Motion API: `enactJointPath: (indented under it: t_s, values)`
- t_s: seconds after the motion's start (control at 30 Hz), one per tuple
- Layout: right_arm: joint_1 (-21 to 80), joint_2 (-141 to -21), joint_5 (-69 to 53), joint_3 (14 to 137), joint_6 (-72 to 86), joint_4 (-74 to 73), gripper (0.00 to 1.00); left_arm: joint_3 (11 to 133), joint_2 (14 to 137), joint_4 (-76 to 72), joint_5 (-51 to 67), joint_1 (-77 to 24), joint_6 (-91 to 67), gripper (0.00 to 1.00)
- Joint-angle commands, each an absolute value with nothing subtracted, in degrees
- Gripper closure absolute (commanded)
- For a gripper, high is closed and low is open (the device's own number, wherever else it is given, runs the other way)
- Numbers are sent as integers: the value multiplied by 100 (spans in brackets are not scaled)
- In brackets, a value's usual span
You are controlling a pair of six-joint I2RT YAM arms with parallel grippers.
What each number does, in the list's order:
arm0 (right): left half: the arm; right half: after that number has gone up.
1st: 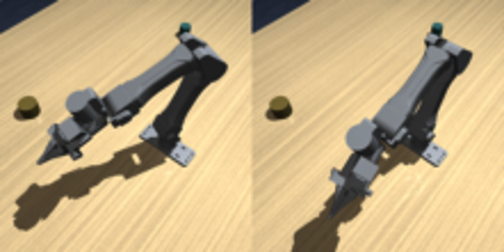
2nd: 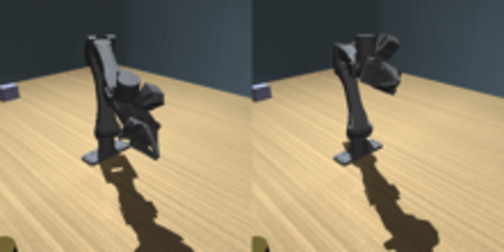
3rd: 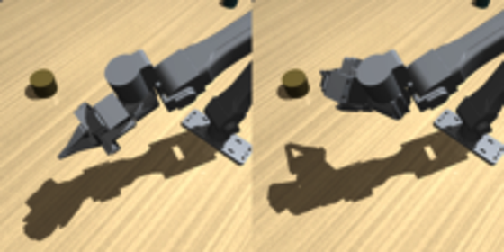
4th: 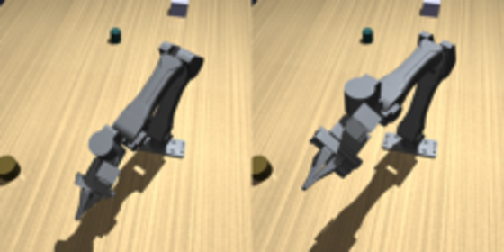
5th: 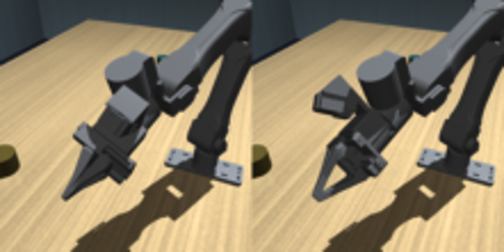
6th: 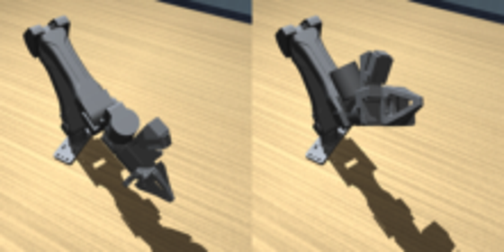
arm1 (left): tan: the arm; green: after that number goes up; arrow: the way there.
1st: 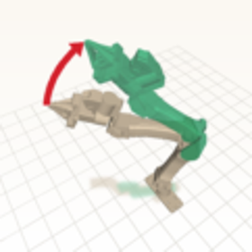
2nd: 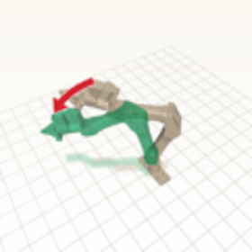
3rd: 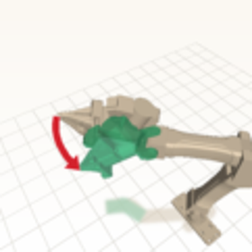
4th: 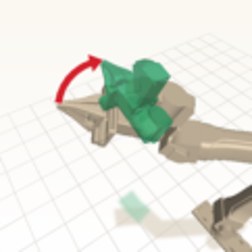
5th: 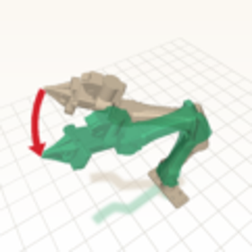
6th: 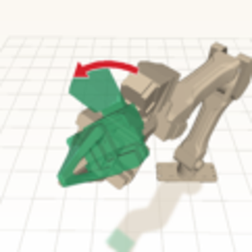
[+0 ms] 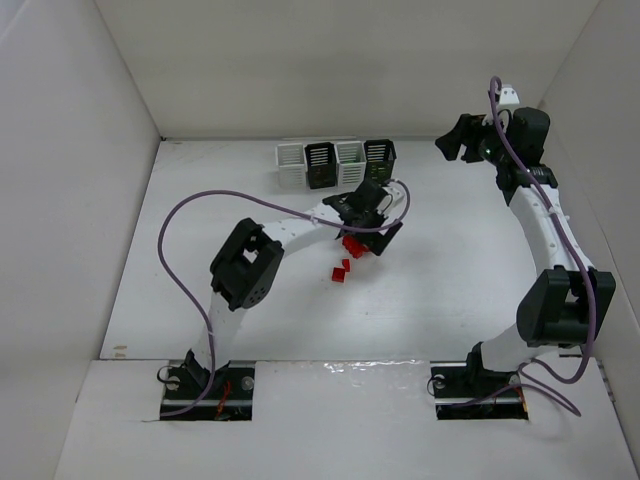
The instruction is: Sort the legos into containers by color
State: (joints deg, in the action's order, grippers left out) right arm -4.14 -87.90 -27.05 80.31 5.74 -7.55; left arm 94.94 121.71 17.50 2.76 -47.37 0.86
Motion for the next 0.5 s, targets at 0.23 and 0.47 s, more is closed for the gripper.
enactJointPath:
  t_s: [0.23, 0.47]
  values:
    - [-448, -8850, -2848, 8253, 501, -642, 24, 9729, 12401, 1907, 149, -4579, -88, 0]
    - [-448, -8903, -2900, 8253, 501, -642, 24, 9835, 12454, 1907, 211, -4579, -35, 4]
